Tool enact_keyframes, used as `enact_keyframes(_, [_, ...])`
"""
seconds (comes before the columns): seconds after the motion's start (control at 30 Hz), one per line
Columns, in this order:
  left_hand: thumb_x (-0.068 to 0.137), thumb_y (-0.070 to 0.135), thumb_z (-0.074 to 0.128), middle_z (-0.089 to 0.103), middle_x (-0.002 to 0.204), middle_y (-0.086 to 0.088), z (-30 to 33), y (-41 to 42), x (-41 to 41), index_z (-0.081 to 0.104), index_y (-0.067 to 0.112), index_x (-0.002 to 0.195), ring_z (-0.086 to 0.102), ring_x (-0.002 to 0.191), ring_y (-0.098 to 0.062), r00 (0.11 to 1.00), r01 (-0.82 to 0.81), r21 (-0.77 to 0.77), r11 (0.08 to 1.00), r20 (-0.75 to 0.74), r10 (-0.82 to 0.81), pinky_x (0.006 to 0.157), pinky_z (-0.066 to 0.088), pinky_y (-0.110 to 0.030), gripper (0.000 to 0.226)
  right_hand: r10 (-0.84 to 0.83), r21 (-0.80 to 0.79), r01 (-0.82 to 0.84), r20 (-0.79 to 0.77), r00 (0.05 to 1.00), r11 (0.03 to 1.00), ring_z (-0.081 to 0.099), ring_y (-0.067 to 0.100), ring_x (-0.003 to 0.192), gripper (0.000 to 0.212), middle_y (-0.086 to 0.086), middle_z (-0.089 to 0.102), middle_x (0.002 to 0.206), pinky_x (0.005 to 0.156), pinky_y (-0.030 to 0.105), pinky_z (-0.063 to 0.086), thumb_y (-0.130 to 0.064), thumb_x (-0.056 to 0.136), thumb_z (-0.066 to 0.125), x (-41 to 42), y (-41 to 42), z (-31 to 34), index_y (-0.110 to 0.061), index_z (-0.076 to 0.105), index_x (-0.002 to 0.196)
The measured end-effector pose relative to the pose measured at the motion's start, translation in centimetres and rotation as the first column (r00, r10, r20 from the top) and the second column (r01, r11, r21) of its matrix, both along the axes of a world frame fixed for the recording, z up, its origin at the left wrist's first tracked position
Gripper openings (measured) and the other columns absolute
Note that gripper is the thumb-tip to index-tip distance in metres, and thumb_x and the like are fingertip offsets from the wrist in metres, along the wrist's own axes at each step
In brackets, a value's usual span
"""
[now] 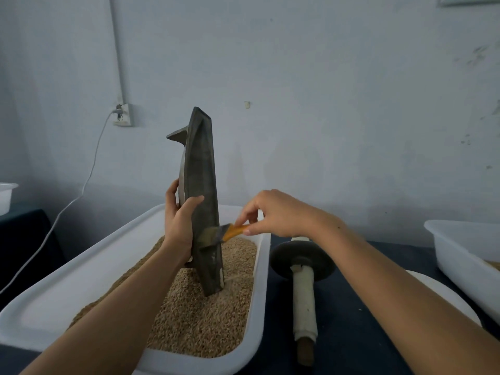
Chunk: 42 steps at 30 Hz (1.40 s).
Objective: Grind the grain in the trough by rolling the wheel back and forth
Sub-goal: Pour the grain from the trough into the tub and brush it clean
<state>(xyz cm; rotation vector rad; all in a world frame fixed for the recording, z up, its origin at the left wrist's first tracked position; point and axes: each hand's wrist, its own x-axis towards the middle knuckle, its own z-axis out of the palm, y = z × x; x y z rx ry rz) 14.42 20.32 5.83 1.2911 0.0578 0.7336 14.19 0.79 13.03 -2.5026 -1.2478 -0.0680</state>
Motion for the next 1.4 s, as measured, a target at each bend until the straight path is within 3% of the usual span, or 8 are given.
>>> enact_keyframes(0.17, [0.089,0.02,0.059,0.055,0.106,0.01,0.3,0.2,-0.1,0.038,0.037,0.134,0.056,0.093,-0.018,1.0,-0.006,-0.007,1.0,0.022,0.006,0.063,0.049,-0.032,0.052,0.006,-0.139,-0.034,-0.194,0.981,0.99,0.058,0.012,0.082,0.018,-0.008,0.065,0.086,0.074,0.024,0.045,-0.017,0.088,0.068,-0.1,-2.2,0.0,-0.019,0.075,0.105])
enact_keyframes(0.33, [0.09,0.019,0.056,0.055,0.108,0.003,0.5,0.4,-0.1,0.036,0.033,0.137,0.057,0.093,-0.02,0.999,-0.006,-0.061,0.998,0.035,0.008,0.064,0.051,-0.034,0.052,-0.021,0.106,0.022,-0.014,1.0,0.994,0.052,0.014,0.071,0.02,-0.002,0.066,0.089,0.069,0.025,0.042,-0.023,0.089,0.068,0.1,-1.6,0.2,-0.023,0.073,0.108])
enact_keyframes(0.5, [0.09,0.02,0.056,0.053,0.116,-0.005,0.5,0.7,-0.2,0.036,0.033,0.137,0.056,0.097,-0.024,0.999,-0.029,-0.115,0.993,0.038,0.034,0.07,0.052,-0.039,0.052,0.025,-0.065,-0.031,-0.089,0.996,0.997,0.056,0.008,0.079,0.019,-0.006,0.066,0.088,0.073,0.026,0.044,-0.021,0.087,0.07,-0.3,-2.1,-1.1,-0.023,0.075,0.105])
enact_keyframes(0.7, [0.09,0.019,0.055,0.054,0.109,0.002,0.5,1.2,-0.1,0.036,0.03,0.137,0.056,0.093,-0.018,0.998,-0.046,-0.193,0.98,0.038,0.054,0.069,0.051,-0.035,0.052,-0.094,0.201,0.126,-0.163,0.982,0.971,0.064,0.011,0.086,0.016,-0.005,0.072,0.088,0.078,0.025,0.048,-0.019,0.087,0.07,0.7,-3.7,-1.7,-0.023,0.076,0.102])
enact_keyframes(0.87, [0.089,0.018,0.056,0.054,0.111,-0.001,0.6,1.5,-0.1,0.037,0.029,0.136,0.056,0.094,-0.019,0.995,-0.074,-0.228,0.971,0.043,0.085,0.072,0.051,-0.036,0.052,-0.059,0.071,0.088,-0.342,0.938,0.994,0.048,0.0,0.05,0.015,-0.005,0.067,0.069,0.051,0.011,0.036,-0.012,0.087,0.069,0.5,-3.6,-2.7,-0.014,0.076,0.1])
enact_keyframes(1.1, [0.09,0.018,0.055,0.052,0.118,-0.004,0.6,1.5,-0.2,0.035,0.027,0.137,0.054,0.099,-0.021,0.993,-0.096,-0.226,0.969,0.043,0.109,0.079,0.051,-0.038,0.052,-0.107,0.152,0.147,-0.248,0.963,0.977,0.058,-0.001,0.062,0.016,-0.004,0.07,0.072,0.06,0.015,0.046,-0.016,0.089,0.067,0.6,-3.9,-1.3,-0.016,0.076,0.103])
enact_keyframes(1.3, [0.09,0.016,0.055,0.052,0.117,-0.002,0.8,1.5,-0.3,0.035,0.027,0.138,0.055,0.098,-0.019,0.989,-0.112,-0.203,0.973,0.067,0.128,0.081,0.05,-0.038,0.053,-0.115,0.005,0.125,-0.348,0.93,0.992,0.045,0.004,0.049,0.013,0.002,0.068,0.072,0.047,0.015,0.035,-0.014,0.088,0.068,0.3,-4.1,-1.2,-0.016,0.077,0.098])
enact_keyframes(1.4, [0.09,0.015,0.055,0.052,0.115,0.0,0.9,1.4,-0.3,0.035,0.027,0.138,0.055,0.094,-0.016,0.989,-0.113,-0.193,0.975,0.07,0.129,0.078,0.051,-0.035,0.053,-0.1,0.097,0.132,-0.284,0.954,0.987,0.059,0.005,0.066,0.016,0.003,0.072,0.082,0.063,0.019,0.048,-0.015,0.089,0.068,0.1,-3.5,-0.9,-0.015,0.076,0.102])
